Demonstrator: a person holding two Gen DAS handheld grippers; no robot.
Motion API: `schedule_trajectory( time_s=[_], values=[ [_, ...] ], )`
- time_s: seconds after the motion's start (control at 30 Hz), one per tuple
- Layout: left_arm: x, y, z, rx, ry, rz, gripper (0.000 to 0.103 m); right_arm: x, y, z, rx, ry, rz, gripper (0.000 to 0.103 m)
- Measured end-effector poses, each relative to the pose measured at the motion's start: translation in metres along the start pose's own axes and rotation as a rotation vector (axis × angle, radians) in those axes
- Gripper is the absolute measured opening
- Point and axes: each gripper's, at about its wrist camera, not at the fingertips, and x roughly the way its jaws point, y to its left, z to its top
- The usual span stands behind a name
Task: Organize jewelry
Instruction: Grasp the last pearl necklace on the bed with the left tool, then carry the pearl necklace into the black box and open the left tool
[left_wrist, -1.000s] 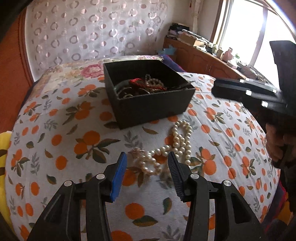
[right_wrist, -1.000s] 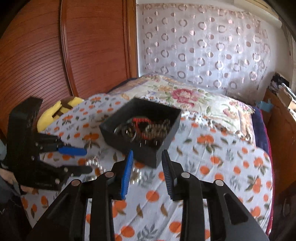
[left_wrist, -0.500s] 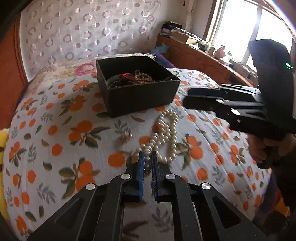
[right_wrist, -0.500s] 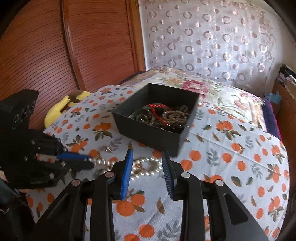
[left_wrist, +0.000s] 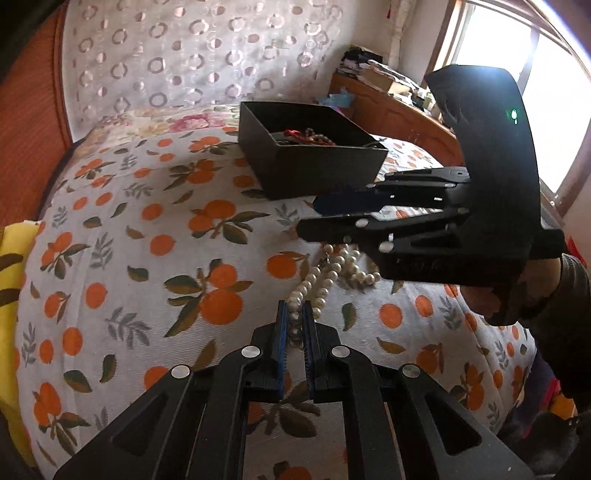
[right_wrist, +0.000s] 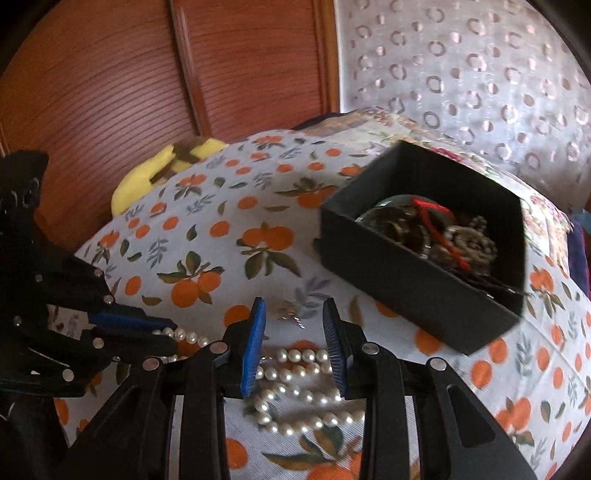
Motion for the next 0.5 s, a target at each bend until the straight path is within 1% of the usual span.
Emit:
schedule_trajectory(
  time_s=[0.1,0.13,0.17,0.2,0.23,0.37,0.43,0.5],
  values=[
    [-0.001,0.003,0.001,-0.008,-0.009,-0.003,0.007,0.009,0.004,0.001,-0.024,0.022,-0.027,0.034],
    [-0.001,0.003,0.001,-0.007,-0.012,-0.003,0.007,0.011,0.005,0.0,-0.034,0.029,-0.034,0.031],
    [-0.001,0.003,0.002,-0.008,-0.013,-0.004,0.007,0.011,0.005,0.0,-0.042,0.024,-0.044,0.023],
    [-0.001,0.003,0.002,-0.01,-0.013,-0.009,0.007,0.011,0.005,-0.001,-0.044,0.024,-0.046,0.018],
    [-0.001,0.003,0.002,-0.011,-0.013,-0.014,0.007,0.01,0.004,0.0,-0.04,0.024,-0.038,0.017],
    [-0.003,0.002,0.006,-0.009,-0.024,-0.023,0.007,-0.001,0.001,-0.002,-0.034,-0.003,-0.03,0.015],
    [-0.007,0.001,0.01,-0.005,-0.039,-0.027,0.007,-0.014,-0.002,0.0,-0.022,-0.032,-0.026,0.015],
    [-0.01,0.0,0.015,-0.001,-0.054,-0.032,0.007,-0.038,-0.006,0.004,-0.017,-0.089,-0.026,0.015]
  ],
)
